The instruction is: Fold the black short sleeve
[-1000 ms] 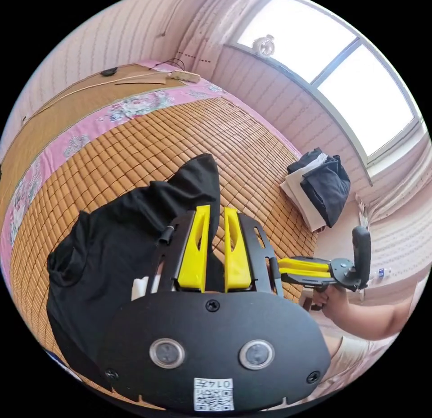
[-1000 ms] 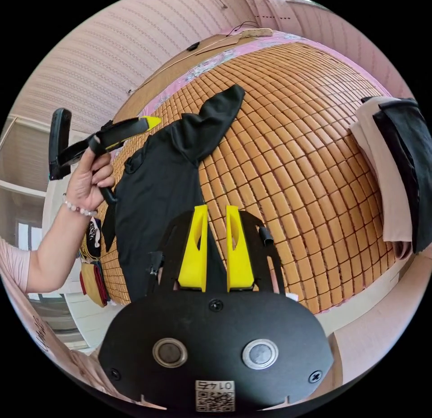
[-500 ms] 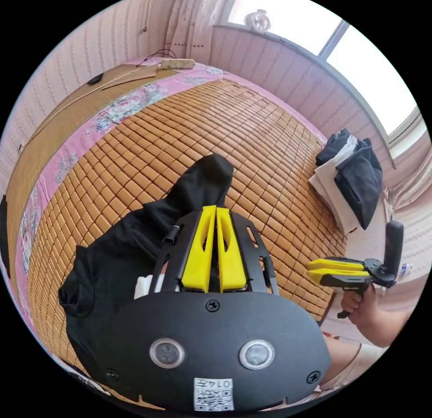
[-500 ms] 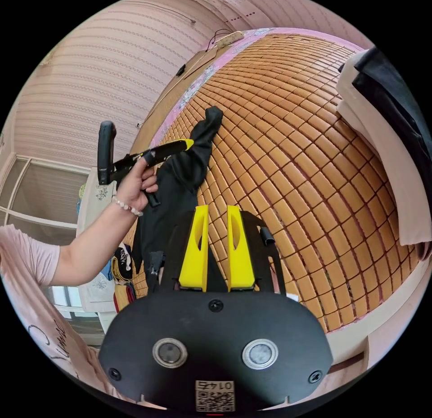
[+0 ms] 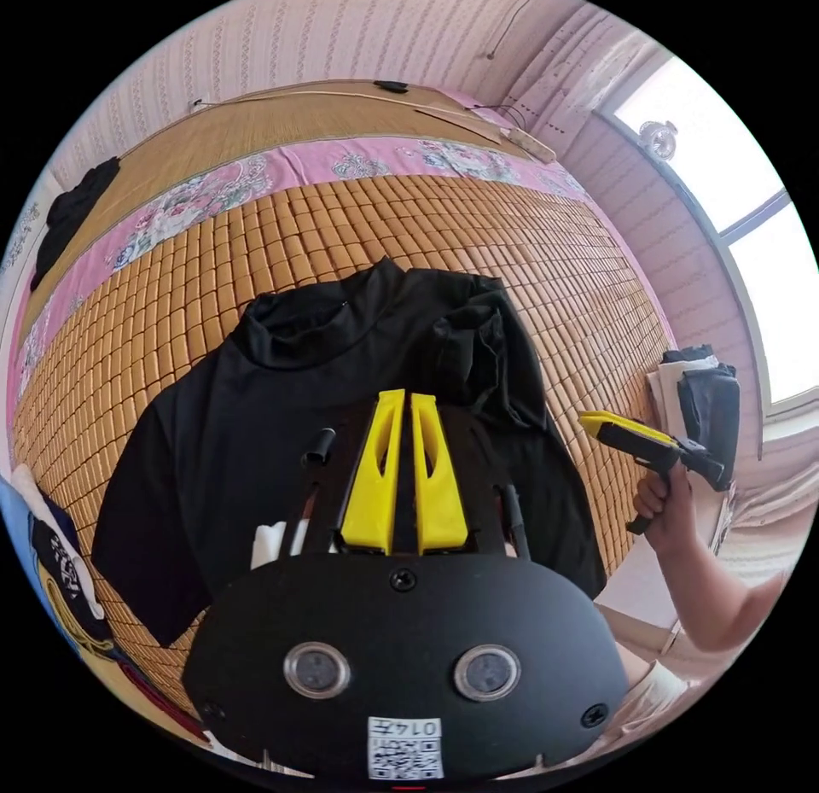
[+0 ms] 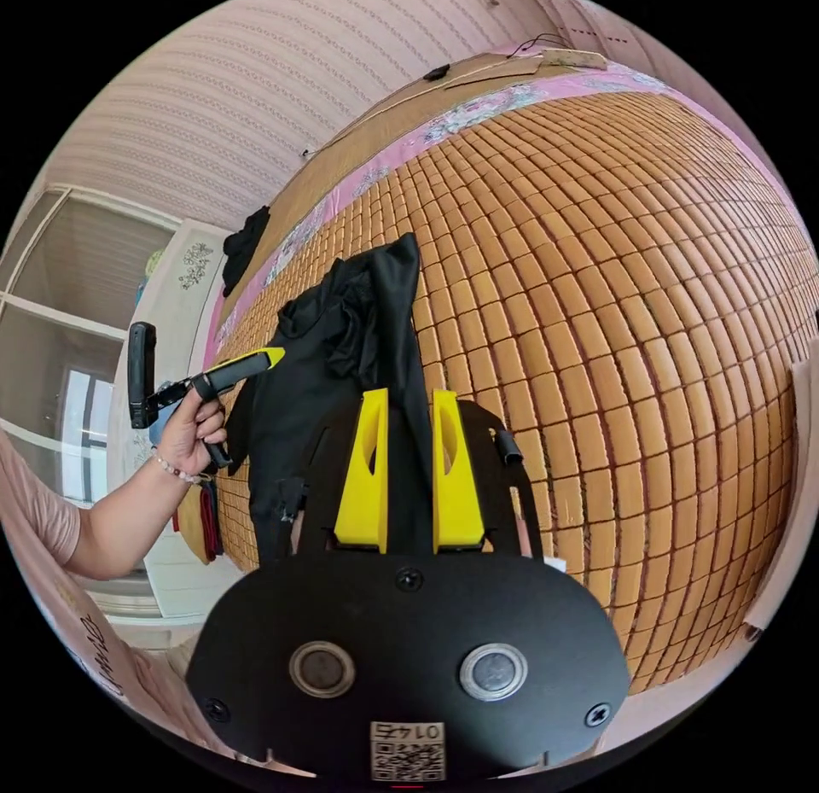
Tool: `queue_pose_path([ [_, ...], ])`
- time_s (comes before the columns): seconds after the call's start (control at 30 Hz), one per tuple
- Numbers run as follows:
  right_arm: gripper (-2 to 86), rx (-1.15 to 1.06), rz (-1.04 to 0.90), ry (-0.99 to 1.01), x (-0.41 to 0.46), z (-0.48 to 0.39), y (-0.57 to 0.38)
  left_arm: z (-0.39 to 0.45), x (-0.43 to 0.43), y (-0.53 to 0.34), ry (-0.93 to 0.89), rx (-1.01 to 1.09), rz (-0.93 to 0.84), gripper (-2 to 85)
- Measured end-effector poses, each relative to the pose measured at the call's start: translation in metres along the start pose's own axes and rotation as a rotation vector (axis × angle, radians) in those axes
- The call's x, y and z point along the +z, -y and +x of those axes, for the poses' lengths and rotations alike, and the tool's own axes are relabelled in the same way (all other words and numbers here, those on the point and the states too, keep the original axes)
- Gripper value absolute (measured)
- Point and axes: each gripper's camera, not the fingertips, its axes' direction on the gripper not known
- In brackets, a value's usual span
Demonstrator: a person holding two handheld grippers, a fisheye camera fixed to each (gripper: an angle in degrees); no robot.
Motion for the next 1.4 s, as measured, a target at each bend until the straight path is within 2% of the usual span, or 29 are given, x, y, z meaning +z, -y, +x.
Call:
queue_pose_path([
  [0.23,8.2,-0.231,-0.027,-0.109,0.018,-0.055,0.033,0.012,0.04,0.019,-0.086,0.022,-0.002,6.1],
  [0.33,8.5,-0.305,-0.06,-0.163,0.037,-0.074,0.046,0.011,0.062,0.024,-0.049,0.028,-0.032,6.1],
  [0.57,7.7,-0.26,0.008,-0.289,0.047,-0.08,0.073,0.012,0.093,0.029,-0.042,0.055,-0.092,5.5],
  [0.63,3.6,-0.255,-0.057,-0.251,0.06,-0.074,0.079,0.016,0.104,0.029,-0.031,0.067,-0.119,4.4],
  [0.7,1.2,-0.257,-0.037,-0.264,0.054,-0.071,0.076,0.019,0.107,0.03,-0.031,0.082,-0.117,1.6],
  [0.8,0.0,-0.252,0.011,-0.181,0.027,-0.062,0.06,0.02,0.106,0.031,-0.053,0.081,-0.102,-0.6],
  [0.97,-0.3,-0.176,0.124,-0.128,-0.04,-0.034,0.017,0.044,0.067,0.047,-0.118,0.181,0.026,-0.9],
  [1.17,0.2,0.055,0.23,-0.073,-0.101,0.032,-0.027,0.126,0.04,0.099,-0.228,0.405,0.139,-1.0],
  [1.3,0.5,0.228,0.356,-0.056,-0.13,0.073,-0.055,0.214,0.066,0.154,-0.335,0.542,0.16,-0.9],
  [1.4,0.7,0.377,0.384,-0.078,-0.133,0.104,-0.072,0.282,0.124,0.201,-0.35,0.587,0.07,-0.4],
])
